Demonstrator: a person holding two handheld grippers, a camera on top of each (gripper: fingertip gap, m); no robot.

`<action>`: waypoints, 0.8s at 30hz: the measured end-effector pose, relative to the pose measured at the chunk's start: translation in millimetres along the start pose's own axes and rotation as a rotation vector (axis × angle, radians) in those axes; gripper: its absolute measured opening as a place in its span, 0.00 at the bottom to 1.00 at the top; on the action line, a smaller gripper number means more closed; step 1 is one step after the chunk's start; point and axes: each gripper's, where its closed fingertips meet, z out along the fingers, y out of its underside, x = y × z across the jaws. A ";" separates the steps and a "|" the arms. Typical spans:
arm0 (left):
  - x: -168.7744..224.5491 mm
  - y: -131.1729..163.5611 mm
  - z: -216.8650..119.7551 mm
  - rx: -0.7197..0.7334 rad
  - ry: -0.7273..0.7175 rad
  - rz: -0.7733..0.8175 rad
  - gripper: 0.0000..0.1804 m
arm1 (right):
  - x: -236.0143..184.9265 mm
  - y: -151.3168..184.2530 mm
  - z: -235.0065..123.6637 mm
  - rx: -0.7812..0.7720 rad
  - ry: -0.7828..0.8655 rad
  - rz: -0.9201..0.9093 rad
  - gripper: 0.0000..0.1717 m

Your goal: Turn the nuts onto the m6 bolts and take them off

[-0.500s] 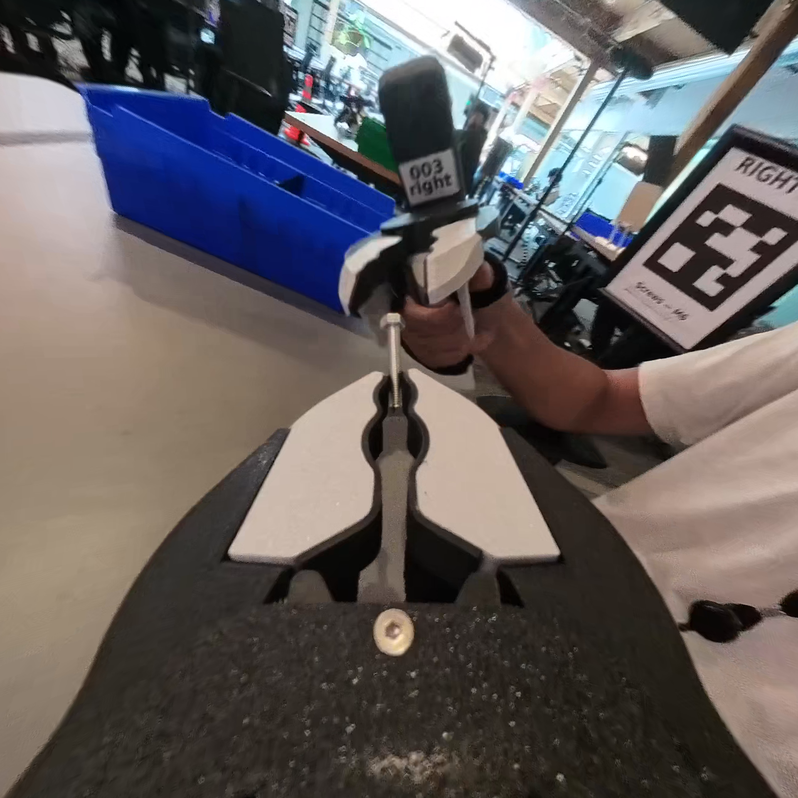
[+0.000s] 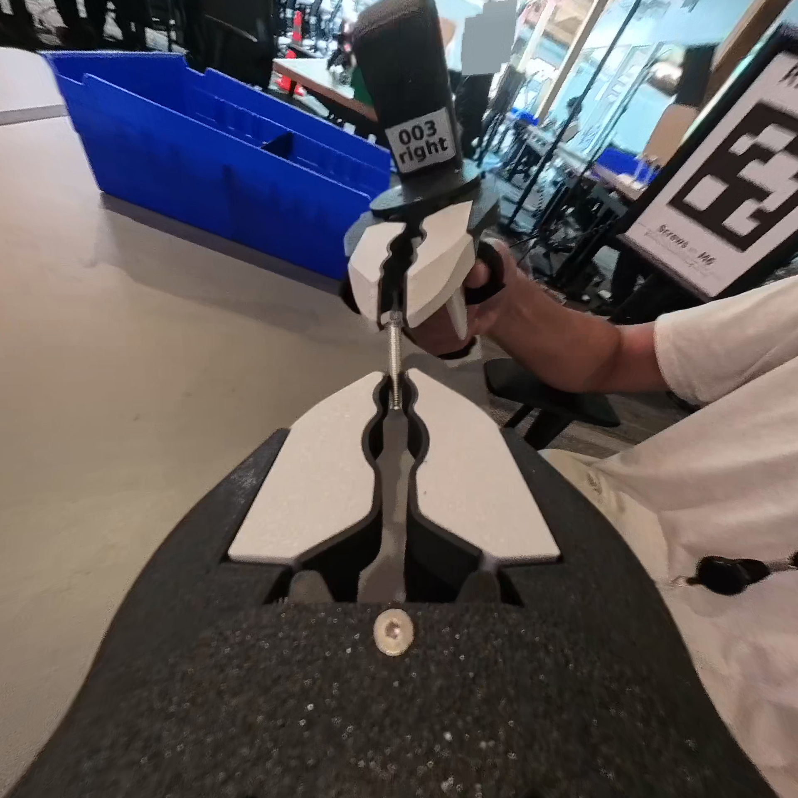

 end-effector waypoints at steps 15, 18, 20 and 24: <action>51.8 -2.5 -1.4 0.018 0.445 -0.222 0.03 | -46.3 19.7 -14.2 -0.547 0.157 -1.420 0.06; 55.0 -1.8 -1.0 0.019 0.477 -0.233 0.03 | -49.5 20.1 -14.9 -0.624 0.192 -1.698 0.06; 55.3 -1.1 -0.5 0.017 0.478 -0.235 0.03 | -49.4 20.4 -15.3 -0.639 0.202 -1.824 0.06; 51.7 -5.0 -3.0 0.041 0.444 -0.217 0.03 | -46.0 15.4 -13.1 -0.511 0.205 -1.582 0.08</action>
